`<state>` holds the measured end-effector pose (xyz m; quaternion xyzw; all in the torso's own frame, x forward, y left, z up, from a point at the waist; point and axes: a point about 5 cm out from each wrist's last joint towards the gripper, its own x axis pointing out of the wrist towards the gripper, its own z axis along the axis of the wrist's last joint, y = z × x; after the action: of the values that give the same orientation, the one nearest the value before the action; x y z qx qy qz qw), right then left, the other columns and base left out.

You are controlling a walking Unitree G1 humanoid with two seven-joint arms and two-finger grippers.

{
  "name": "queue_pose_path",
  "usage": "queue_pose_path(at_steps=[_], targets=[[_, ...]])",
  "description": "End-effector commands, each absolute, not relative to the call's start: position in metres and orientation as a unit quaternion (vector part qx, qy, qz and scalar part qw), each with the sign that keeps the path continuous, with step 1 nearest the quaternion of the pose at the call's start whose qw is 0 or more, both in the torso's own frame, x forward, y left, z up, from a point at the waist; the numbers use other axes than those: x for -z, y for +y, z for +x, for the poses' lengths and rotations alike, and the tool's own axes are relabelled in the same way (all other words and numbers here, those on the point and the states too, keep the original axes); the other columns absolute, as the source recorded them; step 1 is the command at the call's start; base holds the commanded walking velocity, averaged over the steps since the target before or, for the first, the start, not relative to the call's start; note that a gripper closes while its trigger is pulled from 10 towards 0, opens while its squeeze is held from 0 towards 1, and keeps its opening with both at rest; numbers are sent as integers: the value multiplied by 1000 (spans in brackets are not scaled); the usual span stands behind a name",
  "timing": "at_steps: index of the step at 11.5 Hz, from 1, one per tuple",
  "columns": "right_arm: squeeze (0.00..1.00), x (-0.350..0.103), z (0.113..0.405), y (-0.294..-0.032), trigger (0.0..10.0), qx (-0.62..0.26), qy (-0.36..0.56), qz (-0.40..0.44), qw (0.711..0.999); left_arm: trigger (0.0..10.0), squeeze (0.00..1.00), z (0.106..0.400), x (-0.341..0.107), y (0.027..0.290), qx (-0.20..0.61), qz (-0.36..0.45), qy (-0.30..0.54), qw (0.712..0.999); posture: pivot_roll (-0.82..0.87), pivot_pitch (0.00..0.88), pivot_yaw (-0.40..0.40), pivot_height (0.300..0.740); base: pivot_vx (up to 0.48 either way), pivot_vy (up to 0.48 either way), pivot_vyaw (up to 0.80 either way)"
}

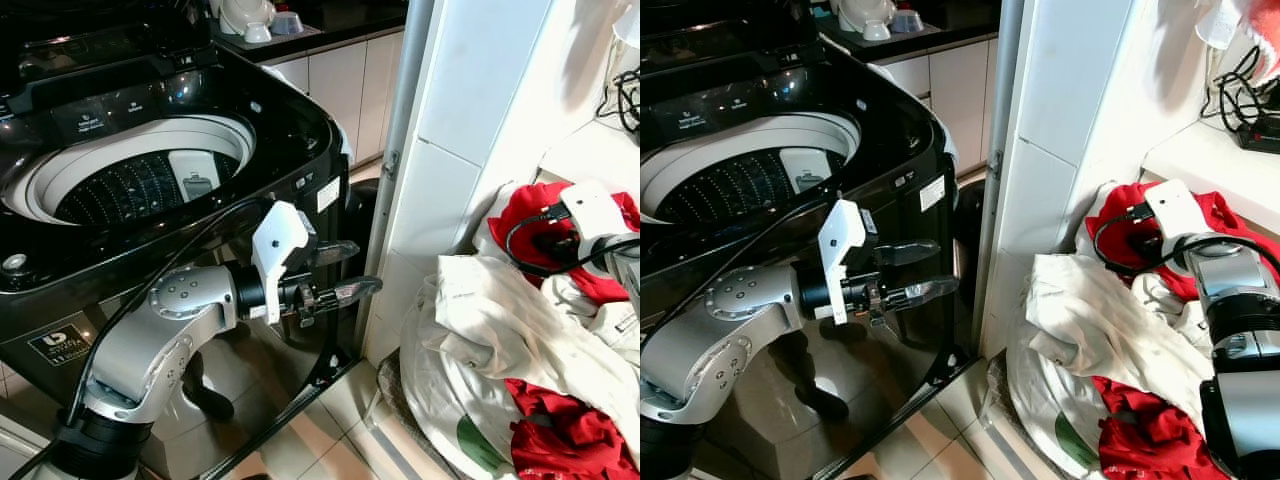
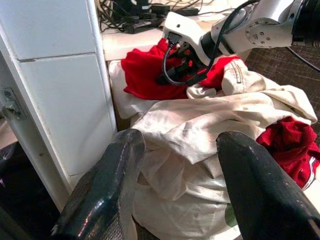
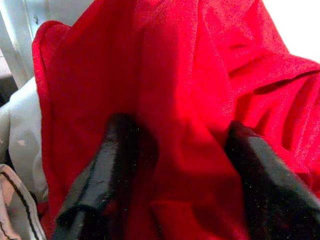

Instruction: Clothes washing

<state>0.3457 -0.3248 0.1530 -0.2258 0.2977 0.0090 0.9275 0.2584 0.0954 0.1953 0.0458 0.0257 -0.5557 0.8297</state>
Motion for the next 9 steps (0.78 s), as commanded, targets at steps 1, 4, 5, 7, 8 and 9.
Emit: queue_pose_path(at_steps=[1,4,5,7,8,9], targets=[[0,-156,346,-327,0,-8,292,-226,929,10000,0,259,-198,95,553,59,21,831,-16,0,35,740,0,0,0],[0,-157,347,-325,0,-9,286,-228,931,10000,0,261,-197,94,548,58,17,834,-20,0,36,740,0,0,0],[0,-159,348,-325,0,-9,281,-228,932,10000,0,260,-195,94,548,58,19,834,-24,0,40,740,0,0,0],[0,-160,346,-326,0,-7,266,-195,944,10000,0,261,-195,92,550,50,17,834,-30,0,48,740,0,0,0],[0,-163,345,-327,0,-5,253,-180,951,10000,0,261,-196,91,551,48,14,833,-33,0,52,740,0,0,0],[0,-164,344,-327,0,-6,243,-161,957,10000,0,262,-195,90,551,49,14,833,-43,0,58,740,0,0,0]])
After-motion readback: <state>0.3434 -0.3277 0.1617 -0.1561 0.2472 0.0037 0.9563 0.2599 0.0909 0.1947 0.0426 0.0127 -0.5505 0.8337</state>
